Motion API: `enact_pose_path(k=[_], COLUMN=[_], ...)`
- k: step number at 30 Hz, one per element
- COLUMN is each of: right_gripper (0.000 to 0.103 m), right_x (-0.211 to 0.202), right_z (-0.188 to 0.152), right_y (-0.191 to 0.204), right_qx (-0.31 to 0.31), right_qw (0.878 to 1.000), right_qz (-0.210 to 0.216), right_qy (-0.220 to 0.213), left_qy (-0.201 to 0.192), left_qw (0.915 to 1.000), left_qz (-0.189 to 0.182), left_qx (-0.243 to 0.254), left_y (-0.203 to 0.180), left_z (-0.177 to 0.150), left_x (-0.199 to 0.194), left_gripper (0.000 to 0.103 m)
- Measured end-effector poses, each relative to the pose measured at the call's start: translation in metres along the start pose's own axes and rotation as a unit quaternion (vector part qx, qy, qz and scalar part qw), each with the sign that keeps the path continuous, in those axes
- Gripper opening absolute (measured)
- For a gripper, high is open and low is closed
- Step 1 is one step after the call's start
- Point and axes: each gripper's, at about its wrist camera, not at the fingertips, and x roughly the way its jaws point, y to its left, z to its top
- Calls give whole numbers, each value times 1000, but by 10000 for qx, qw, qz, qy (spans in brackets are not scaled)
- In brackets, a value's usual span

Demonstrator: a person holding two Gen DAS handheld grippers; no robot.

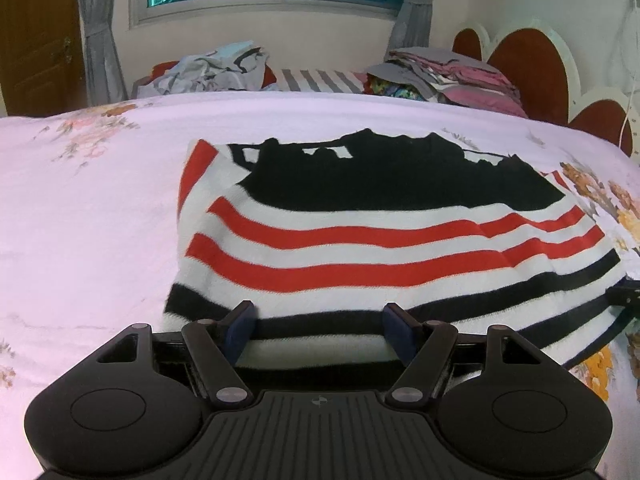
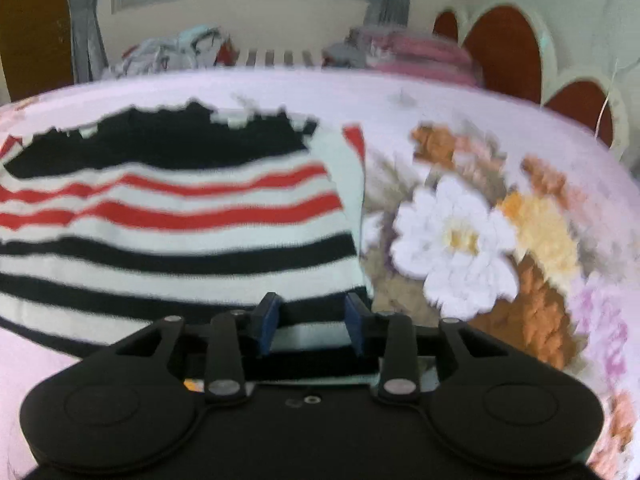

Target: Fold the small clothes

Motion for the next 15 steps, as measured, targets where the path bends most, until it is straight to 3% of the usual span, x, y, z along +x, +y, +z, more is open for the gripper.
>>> enact_pose_path(k=[3,11,13,15], right_gripper=[36,39,41,43], right_x=[-6,-35,-38,-41], right_z=[6,26,32,39], right_y=[3,39,50,63], right_qx=[42,118,72,-34], right_qw=[10000,9970,9958,9950], right_qz=[-34,718,859,926], right_qy=[48,-280,-315,-372], left_qy=[19,255,276,239], left_qw=[9999,9974,9970,9969], left_qz=[-25,-171,-186,-184], left_qx=[-106,-657,-698,-732], left_y=[5,9,9,9], left_z=[-3,-2,-2,-3], left_x=[-5,-21,-25,-30], left_gripper=[70,71,82,84])
